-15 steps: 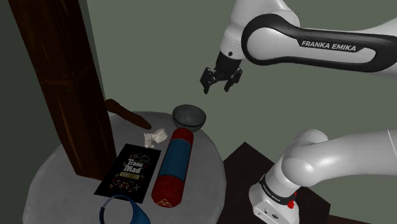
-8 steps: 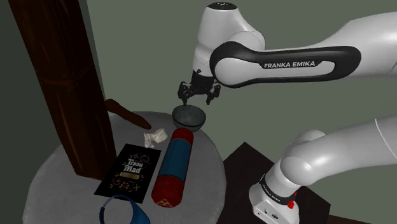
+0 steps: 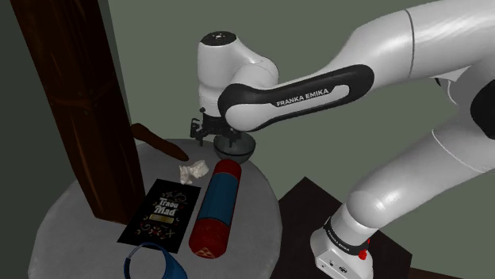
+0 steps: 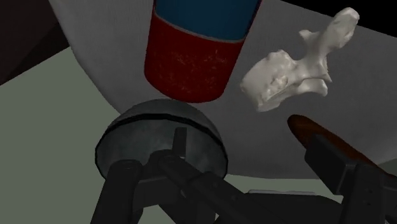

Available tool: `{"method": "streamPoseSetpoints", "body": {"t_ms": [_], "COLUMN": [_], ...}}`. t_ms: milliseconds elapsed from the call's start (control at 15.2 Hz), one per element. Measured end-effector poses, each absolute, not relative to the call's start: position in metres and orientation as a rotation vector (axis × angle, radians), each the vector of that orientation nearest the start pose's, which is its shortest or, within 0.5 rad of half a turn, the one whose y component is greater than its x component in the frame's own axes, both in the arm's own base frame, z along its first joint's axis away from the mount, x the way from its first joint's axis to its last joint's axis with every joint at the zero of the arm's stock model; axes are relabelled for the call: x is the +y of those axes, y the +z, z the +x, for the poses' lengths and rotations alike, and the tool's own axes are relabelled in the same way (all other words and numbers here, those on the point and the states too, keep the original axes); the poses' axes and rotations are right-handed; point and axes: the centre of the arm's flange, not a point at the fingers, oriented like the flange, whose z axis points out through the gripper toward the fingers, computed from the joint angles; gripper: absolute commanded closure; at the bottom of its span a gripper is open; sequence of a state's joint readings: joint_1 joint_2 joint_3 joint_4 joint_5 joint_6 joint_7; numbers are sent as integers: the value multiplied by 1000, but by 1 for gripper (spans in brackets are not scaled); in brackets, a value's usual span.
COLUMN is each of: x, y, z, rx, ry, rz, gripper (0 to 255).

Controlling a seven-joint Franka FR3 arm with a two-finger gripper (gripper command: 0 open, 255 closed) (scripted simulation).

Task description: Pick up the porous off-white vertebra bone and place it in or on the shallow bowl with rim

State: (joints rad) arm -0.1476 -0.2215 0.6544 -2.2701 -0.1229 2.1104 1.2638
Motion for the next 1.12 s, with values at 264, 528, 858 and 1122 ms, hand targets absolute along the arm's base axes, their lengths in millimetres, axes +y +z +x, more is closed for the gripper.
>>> {"method": "streamPoseSetpoints", "body": {"t_ms": [264,528,858,1122], "x": [272,302,305,303], "y": [402,369,338,324], "z": [459,490,509,512], "rx": [1272,1416,1484,1482], "ry": [-315,-314,-317,-330], "rz": [-3029,-2982,-2957,-2950], "gripper": [0,0,0,0]}}
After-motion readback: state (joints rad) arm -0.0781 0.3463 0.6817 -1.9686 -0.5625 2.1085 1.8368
